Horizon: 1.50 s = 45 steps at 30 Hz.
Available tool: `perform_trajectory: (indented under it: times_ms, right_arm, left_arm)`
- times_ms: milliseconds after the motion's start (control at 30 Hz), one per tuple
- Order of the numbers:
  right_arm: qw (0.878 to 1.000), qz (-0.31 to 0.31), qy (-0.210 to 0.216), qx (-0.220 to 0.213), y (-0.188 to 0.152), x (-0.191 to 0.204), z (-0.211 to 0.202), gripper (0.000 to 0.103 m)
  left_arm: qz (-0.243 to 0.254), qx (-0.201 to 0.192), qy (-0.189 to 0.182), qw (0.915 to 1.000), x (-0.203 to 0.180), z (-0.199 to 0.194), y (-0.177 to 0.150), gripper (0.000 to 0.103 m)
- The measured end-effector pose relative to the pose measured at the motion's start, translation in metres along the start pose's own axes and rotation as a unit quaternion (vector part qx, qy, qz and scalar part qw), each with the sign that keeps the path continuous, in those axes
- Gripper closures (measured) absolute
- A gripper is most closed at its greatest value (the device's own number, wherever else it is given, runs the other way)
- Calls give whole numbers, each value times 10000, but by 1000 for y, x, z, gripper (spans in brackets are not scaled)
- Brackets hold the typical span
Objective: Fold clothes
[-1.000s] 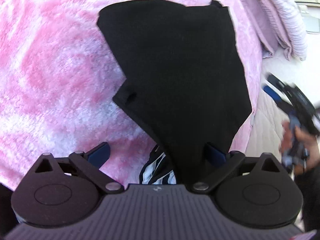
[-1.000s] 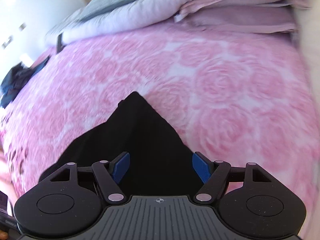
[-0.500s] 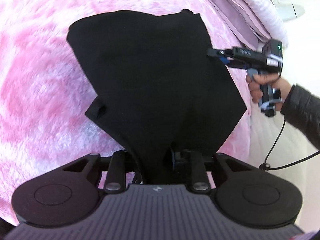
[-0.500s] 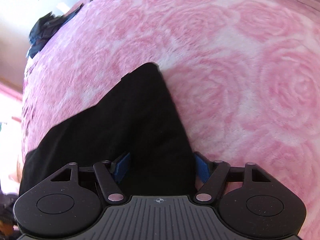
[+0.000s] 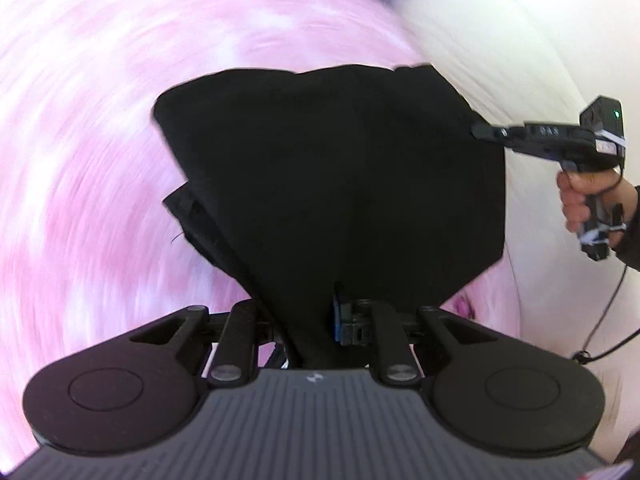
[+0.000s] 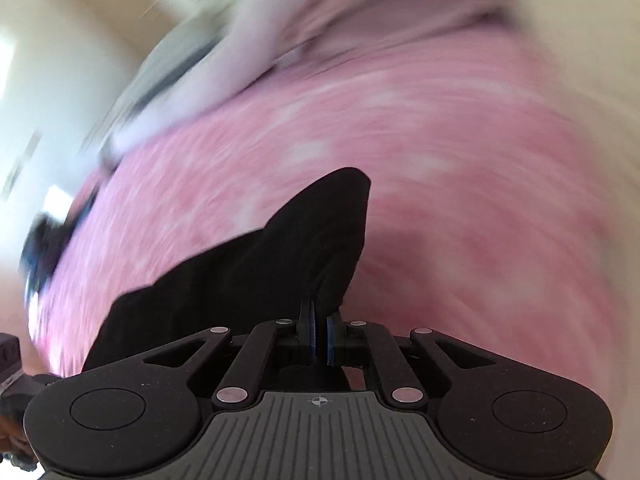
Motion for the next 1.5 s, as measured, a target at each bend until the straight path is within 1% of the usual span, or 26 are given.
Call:
perform_trajectory:
  times_ms: [67,100,167,200,267,300,333,433,500,600,667,767,800,833,933,967,1000,1067,1167,1233,1267,1300,1367,1400,1467,1500]
  right_arm:
    - [9957,664,-382,-517,-37,-18,-43,99]
    - [9904,994,-572,-774,-56,-28,-64,99]
    - [9738,1637,-947,-1261,-95,-46,-105,99]
    - [9654,1896,-1103,-1410,-113,-52,-113,99]
    - [9525,2253,-1265,-1609,-143,-61,-118,99]
    - [9480,2353,-1286,-1716,-151,-63,-118,99]
    - [9436,2442,-1298,-1822,-158,-65,-118,99]
    - [9329,2632,-1274,-2100,-160,-59,-119,99]
    - [9303,2668,-1215,-2203,-161,-45,-120,99]
    - [9232,2862,-1181,-2278,-170,-26,-124,99]
    - [9207,2922,-1253,-2263,-177,-23,-125,99]
    - [9072,3261,-1364,-2283,-193,-46,-121,99]
    - [9041,3347,-1381,-2269,-197,-55,-120,99]
    - [9049,3379,-1355,-2205,-198,-63,-118,99]
    - [9153,3148,-1362,-2113,-197,-59,-123,90]
    - [9183,2999,-1427,-2155,-200,-51,-127,77]
    - [9204,2879,-1485,-2189,-204,-42,-131,49]
    - [9207,2883,-1457,-2190,-221,-26,-131,28]
    - [9278,2954,-1164,-1961,-249,-12,-115,28]
    - [9326,2946,-1115,-1760,-261,-12,-97,29]
    - [9318,2967,-1055,-1807,-263,-14,-92,29]
    - [9304,3027,-986,-1817,-264,-15,-90,47]
    - [9237,3380,-769,-1633,-260,-15,-94,70]
    - [9192,3560,-573,-1580,-260,-13,-101,80]
    - [9100,3849,-230,-1521,-262,-7,-115,82]
    - [9062,3956,-231,-1478,-265,-9,-116,82]
  left_arm:
    - [864,156,-237,9959,1,13,37,90]
    - [1290,248,-378,9906,1,24,52,89]
    - [2068,462,-608,9754,-14,49,74,89]
    - [2417,570,-692,9662,-23,62,83,89]
    - [2920,769,-643,9511,-31,83,94,89]
    - [3047,847,-588,9468,-30,89,98,89]
    - [3095,918,-589,9446,-27,92,101,89]
    - [3121,1039,-758,9413,-15,85,101,89]
    - [3208,1091,-821,9373,-12,73,89,89]
    - [3106,1178,-892,9390,-5,63,78,89]
    - [2997,1230,-903,9417,3,73,76,89]
    - [2705,1314,-900,9495,19,97,77,88]
    - [2640,1341,-940,9505,23,103,80,88]
    - [2584,1369,-986,9512,27,107,82,88]
    - [2505,1470,-1172,9497,37,110,85,88]
    - [2477,1489,-1229,9494,40,109,84,88]
    - [2431,1505,-1284,9496,43,110,83,88]
    - [2292,1532,-1391,9511,51,114,83,87]
    - [2048,1583,-1509,9541,59,120,81,85]
    - [1939,1625,-1555,9549,62,123,82,85]
    - [1944,1660,-1563,9541,62,122,83,86]
    - [1965,1699,-1565,9529,61,119,85,86]
    - [2184,1699,-1552,9483,56,105,92,88]
    - [2358,1632,-1513,9460,54,94,96,88]
    - [2599,1568,-1415,9423,55,81,101,87]
    - [2650,1586,-1361,9413,57,82,99,87]
Point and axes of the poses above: each gripper's, at about its wrist camera, not at the fingertips, and z roughly the way its jaws point, x to its left, y to its top, the point moved 5 cm from there along z, roughly the way its jaws point, and after that the axes turned 9 degrees about y, right-handed, at the moved point
